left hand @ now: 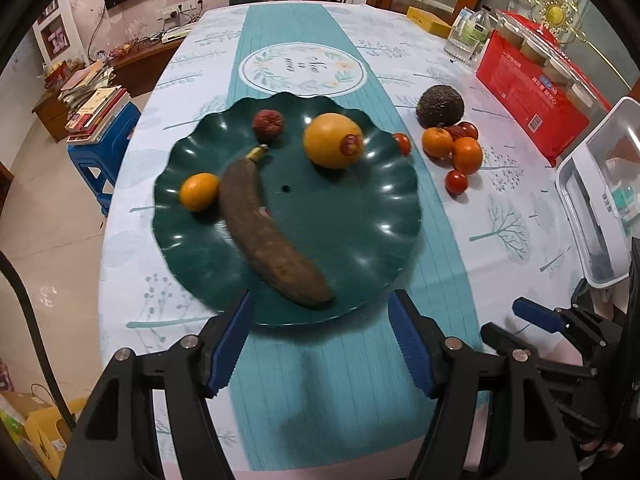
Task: Organize fruits
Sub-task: 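Withdraw both tools from the plate toward the remaining fruits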
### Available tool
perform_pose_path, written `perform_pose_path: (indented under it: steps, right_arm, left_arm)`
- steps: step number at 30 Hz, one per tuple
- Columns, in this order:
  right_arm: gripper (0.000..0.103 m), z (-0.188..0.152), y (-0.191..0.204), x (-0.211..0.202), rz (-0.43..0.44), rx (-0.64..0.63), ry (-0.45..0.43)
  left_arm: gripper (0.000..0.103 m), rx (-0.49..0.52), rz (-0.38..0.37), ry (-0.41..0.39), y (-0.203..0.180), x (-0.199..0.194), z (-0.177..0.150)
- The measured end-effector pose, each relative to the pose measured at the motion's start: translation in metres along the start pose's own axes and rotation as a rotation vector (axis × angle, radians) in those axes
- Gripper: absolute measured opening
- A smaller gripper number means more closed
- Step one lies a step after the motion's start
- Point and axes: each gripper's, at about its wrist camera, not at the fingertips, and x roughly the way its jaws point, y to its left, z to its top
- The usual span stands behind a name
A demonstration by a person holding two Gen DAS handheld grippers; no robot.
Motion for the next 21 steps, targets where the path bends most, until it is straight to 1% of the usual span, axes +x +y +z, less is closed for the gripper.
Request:
perform_pose_path:
  steps: [3,8,11,12,17,21]
  right_arm:
    - [0.053,0.003,-0.025,-0.003,0.002,0.032,0.012]
    - [0.053,0.011,-0.067,-0.009,0.009,0.065,0.017]
    - [0.053,0.019,-0.092,-0.011,0.021,0.085,0.013]
    - [0.053,0.023,-0.102,-0.011,0.028,0.095,0.010]
    - [0.053,0.043,-0.135,-0.008,0.051,0.121,0.013]
    - [0.053,0.062,-0.157,-0.005,0.085,0.146,0.008]
  left_arm:
    - [0.072,-0.006,0.009,0.002,-0.019,0.002,0.004]
    - [0.072,-0.003,0.028,0.002,-0.047,0.006,0.011]
    - [0.075,-0.007,0.014,0.017,-0.064,0.011,0.016]
    - [0.078,-0.012,0.008,0.023,-0.070,0.012,0.018]
    - [0.083,-0.059,0.005,0.046,-0.090,0.022,0.026]
    - [0.083,-0.089,0.012,0.053,-0.104,0.030,0.034]
